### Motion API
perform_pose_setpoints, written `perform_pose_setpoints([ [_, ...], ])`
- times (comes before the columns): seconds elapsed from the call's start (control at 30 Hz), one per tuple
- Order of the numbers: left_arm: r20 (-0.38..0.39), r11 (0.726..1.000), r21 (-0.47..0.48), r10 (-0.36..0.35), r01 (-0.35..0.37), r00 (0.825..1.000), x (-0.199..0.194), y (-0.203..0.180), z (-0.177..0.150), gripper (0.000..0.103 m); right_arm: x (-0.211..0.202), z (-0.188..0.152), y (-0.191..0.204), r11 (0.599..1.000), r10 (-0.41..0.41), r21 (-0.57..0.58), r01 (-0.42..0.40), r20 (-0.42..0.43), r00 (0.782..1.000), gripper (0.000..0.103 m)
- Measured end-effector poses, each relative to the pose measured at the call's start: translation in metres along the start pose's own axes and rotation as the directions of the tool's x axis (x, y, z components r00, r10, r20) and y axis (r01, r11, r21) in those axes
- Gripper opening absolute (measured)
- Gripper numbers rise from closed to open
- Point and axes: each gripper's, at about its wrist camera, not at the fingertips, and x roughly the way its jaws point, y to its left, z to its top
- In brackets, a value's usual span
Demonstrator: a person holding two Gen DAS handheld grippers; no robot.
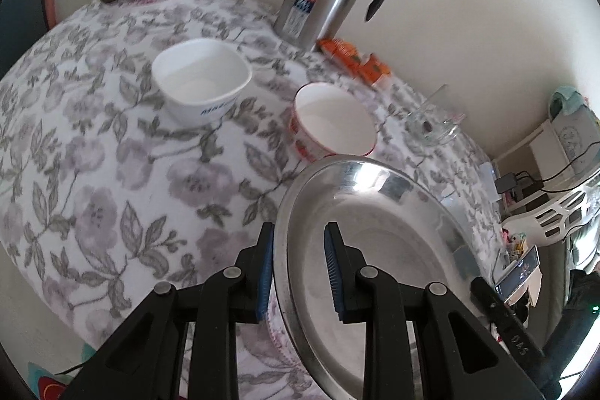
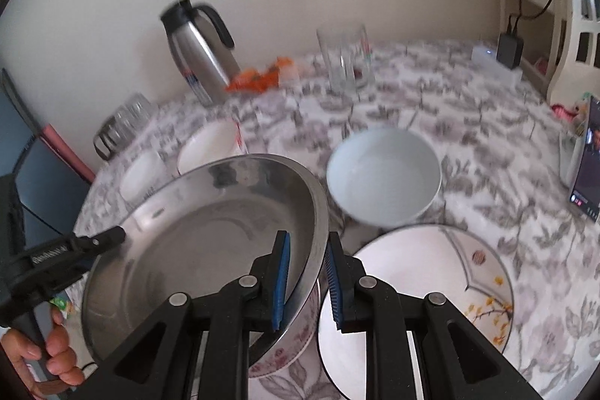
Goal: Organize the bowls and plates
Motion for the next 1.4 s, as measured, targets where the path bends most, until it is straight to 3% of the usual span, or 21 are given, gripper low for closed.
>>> perform_pose_setpoints([
  [0.7,-0.079,0.997,0.037,0.074,-0.072,0.994,0.022,0.001,-0.008,0.03,0.034,-0.012,-0.004,0.999,-0.042,-0.02,0.04,-0.129,0.991,0.021],
  [1.4,-0.245,0.994,-0.002,0.103,-0.106,0.964,0.053,0.012,-0.025,0.035,0.048,-0.021,-0.008,0.997,-0.073,-0.031,0.068,-0.213,0.974,0.023],
])
